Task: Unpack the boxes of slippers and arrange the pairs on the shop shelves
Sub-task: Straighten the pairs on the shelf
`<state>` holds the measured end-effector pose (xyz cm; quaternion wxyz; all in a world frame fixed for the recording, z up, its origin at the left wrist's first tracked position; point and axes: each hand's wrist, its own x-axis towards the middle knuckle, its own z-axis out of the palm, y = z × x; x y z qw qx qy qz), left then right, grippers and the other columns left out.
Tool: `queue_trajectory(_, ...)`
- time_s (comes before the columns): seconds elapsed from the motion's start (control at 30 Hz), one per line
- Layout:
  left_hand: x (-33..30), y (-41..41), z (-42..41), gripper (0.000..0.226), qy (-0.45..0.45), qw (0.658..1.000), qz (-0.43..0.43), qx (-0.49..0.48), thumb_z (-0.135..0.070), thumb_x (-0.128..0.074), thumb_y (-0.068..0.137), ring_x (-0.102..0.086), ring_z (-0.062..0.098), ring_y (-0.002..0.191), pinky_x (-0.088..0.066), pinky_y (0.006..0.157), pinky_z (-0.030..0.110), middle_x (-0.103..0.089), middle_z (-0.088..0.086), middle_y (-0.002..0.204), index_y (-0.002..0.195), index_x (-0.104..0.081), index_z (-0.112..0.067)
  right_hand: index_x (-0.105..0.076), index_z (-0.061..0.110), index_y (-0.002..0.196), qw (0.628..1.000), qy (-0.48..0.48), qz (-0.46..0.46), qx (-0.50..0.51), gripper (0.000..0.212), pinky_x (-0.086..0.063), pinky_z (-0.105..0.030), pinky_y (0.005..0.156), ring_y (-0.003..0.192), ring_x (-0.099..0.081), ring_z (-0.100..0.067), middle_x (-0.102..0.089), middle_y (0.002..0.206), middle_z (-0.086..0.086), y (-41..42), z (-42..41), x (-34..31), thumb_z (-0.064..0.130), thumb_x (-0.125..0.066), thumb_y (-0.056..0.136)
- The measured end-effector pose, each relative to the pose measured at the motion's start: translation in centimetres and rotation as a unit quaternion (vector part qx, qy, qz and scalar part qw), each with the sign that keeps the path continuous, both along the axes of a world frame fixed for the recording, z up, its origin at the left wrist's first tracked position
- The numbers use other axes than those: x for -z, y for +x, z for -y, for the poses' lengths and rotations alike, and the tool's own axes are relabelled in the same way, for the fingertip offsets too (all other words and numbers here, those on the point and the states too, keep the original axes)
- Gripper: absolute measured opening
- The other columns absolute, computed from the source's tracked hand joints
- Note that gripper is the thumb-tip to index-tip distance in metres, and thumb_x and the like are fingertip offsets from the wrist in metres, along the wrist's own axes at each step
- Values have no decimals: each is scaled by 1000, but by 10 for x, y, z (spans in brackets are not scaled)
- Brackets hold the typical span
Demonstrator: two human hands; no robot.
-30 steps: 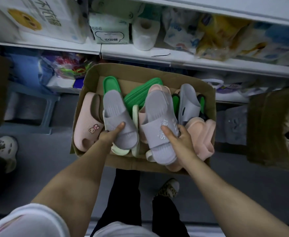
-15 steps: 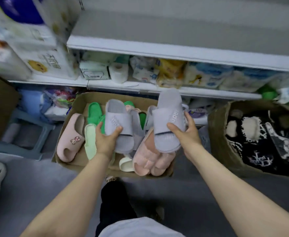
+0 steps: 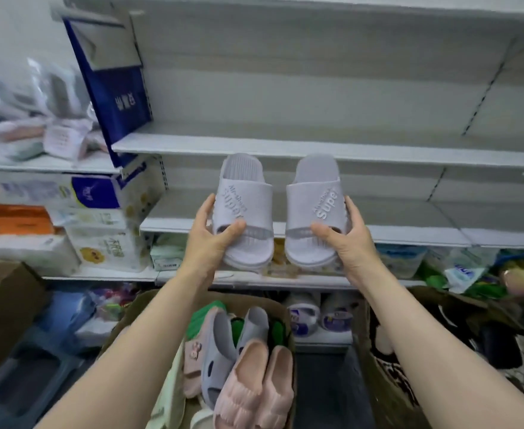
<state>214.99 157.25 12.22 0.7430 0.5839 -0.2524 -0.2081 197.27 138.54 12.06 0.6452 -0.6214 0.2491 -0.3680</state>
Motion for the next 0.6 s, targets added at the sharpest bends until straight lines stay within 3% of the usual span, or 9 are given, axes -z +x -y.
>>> queue_trajectory(0.13,-63,9,4,94,-36,998,39,17,-30,-84,65,-67,10,107,-58,84,30,-61,-11,128,148,-40,-33,-36,26,154,998,-43,49,-18,116,-55,-43,98,120,-64,-17,-61,139,1,12,11,-54,33,-98,56)
queue_trajectory(0.3,-123,40,20,90,-69,993,85,46,-31,-84,68,-70,18,106,-59,89,41,-65,-3,128,147,-41,-33,-40,22,151,991,-76,114,13,132,-56,-37,94,118,-66,-17,-67,131,6,36,19,-114,51,-100,38)
queue_trajectory(0.43,-169,73,41,85,-97,987,119,49,-30,-83,71,-70,17,105,-60,85,37,-64,-6,127,145,-42,-34,-41,24,151,983,-120,139,29,126,-53,-49,101,117,-66,-19,-68,130,6,55,32,-156,52,-99,43)
queue_trajectory(0.6,-223,120,74,79,-146,979,123,66,-23,-81,77,-70,18,105,-58,89,37,-67,-2,125,146,-42,-28,-44,27,148,968,-163,186,33,121,-56,-40,97,117,-67,-21,-69,129,4,81,39,-204,54,-98,43)
